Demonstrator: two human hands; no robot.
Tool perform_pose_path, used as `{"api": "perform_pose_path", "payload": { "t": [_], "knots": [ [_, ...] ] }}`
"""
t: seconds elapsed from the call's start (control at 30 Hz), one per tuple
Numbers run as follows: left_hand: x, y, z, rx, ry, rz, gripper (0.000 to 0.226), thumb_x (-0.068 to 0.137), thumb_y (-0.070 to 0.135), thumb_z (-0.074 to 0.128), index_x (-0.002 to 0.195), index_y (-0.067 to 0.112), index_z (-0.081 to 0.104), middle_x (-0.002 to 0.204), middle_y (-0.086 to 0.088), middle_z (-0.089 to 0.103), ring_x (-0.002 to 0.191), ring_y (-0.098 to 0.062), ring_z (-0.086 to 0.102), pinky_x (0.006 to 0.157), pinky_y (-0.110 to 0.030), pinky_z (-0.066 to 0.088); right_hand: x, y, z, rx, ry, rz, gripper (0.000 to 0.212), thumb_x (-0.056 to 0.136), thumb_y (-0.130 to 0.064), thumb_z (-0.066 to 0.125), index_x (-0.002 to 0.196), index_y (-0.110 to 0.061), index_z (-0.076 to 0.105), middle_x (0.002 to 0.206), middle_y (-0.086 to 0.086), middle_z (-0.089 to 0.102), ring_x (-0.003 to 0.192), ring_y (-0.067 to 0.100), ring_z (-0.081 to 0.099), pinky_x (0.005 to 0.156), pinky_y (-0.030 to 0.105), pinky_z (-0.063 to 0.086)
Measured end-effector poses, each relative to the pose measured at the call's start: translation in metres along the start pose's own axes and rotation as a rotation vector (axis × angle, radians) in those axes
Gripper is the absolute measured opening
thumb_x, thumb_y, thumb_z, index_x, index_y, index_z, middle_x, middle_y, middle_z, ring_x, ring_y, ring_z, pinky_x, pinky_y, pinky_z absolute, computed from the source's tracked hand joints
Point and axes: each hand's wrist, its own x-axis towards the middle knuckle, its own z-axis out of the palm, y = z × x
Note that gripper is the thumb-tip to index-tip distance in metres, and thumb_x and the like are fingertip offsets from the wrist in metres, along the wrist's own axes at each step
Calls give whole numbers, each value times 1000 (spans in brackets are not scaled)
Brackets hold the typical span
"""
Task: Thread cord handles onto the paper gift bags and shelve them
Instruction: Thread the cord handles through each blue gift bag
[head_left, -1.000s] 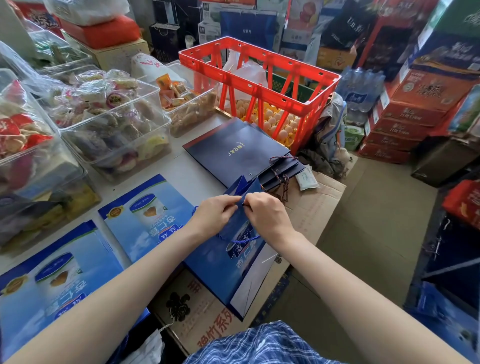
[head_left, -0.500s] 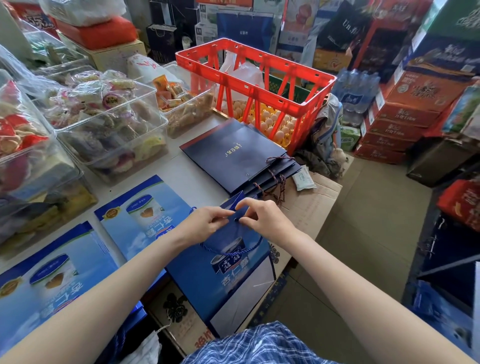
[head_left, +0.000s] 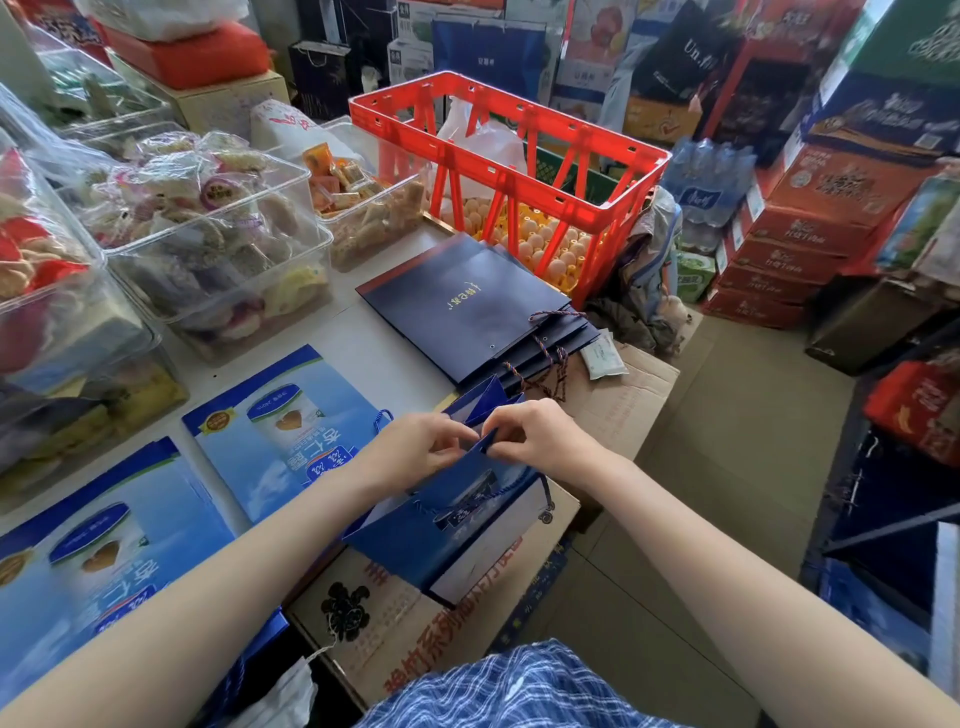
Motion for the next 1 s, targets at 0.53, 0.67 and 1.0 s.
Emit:
{"api": "perform_pose_path", "payload": {
  "t": [0.53,0.67,1.0],
  "knots": [
    [5,1,3,336,125,425,22,86,19,50,73,4,59,97,-11,53,94,-17,44,73,-30,50,-7,-4,-5,-167,-39,-171,20,80,-15,72,99,-9,70,86,6,72,77,15,66,78,27,52],
    [7,4,-3,350,40,434,5,86,3,59,83,-1,61,105,-15,51,89,-19,50,78,-38,53,-5,-5,-5,-253,-43,-189,23,82,-20,70,104,-13,70,86,5,73,79,16,65,80,27,50],
    [5,-18,-21,321,25,310,21,91,15,49,88,0,64,111,-7,57,79,-13,51,79,-24,43,-14,10,1,-331,-20,-71,24,84,-37,66,98,-18,68,90,-2,67,79,11,50,71,24,39]
  ]
}}
